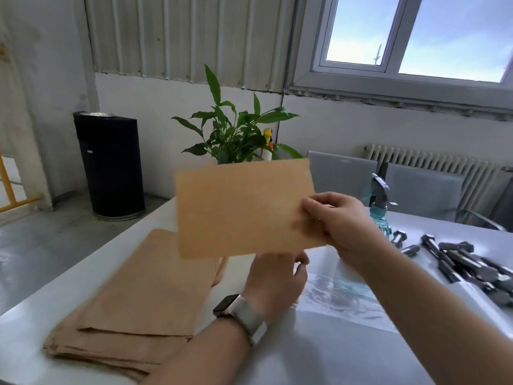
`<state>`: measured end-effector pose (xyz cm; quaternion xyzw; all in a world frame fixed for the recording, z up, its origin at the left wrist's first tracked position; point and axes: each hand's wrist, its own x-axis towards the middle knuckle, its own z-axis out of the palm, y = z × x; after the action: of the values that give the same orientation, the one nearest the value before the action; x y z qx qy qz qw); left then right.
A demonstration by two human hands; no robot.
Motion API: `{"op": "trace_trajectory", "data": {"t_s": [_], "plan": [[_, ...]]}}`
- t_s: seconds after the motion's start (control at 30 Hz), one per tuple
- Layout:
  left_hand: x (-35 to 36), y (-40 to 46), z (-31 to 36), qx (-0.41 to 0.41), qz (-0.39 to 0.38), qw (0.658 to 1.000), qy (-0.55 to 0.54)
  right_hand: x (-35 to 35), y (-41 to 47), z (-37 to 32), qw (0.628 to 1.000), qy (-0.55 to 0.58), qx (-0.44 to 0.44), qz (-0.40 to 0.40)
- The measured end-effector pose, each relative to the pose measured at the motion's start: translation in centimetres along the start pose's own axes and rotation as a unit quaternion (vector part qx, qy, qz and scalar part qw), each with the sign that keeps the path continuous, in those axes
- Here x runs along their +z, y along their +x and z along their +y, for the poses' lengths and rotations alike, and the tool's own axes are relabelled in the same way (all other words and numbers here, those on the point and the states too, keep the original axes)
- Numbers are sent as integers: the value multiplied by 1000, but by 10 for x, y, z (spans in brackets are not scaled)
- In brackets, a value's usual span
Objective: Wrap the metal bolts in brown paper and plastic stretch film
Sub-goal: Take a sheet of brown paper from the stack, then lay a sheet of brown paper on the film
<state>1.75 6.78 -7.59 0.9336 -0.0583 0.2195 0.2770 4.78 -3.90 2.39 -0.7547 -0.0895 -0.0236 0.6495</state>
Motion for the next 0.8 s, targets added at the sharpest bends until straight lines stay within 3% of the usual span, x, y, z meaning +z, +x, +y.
{"op": "trace_trajectory", "data": {"t_s": [0.03, 0.1, 0.2, 0.27, 0.33, 0.47, 0.53, 0.63, 0.8], "plan": [[-4, 1, -2, -60, -14, 996, -58, -27, 0, 9, 999, 39, 30, 8], [-8, 5, -10, -192, -37, 945, -261, -72, -7, 31, 993, 73, 85, 29], [-14, 15, -13, -290, -8, 807, -514, -117, -25, 65, 987, 26, 123, 97], [-14, 19, -15, -331, -21, 737, -589, -134, -38, 81, 984, -32, 126, 124], [-12, 20, -16, -329, -63, 756, -563, -143, -49, 88, 979, -97, 120, 131], [-4, 12, -13, -226, -44, 918, -321, -151, -63, 92, 970, -207, 85, 94], [0, 8, -10, -163, -44, 957, -234, -153, -65, 94, 959, -263, 67, 81], [4, 3, -4, -86, -43, 984, -153, -157, -65, 95, 927, -359, 50, 92], [9, 1, 1, -30, -33, 990, -132, -160, -68, 98, 877, -474, 41, 67]]}}
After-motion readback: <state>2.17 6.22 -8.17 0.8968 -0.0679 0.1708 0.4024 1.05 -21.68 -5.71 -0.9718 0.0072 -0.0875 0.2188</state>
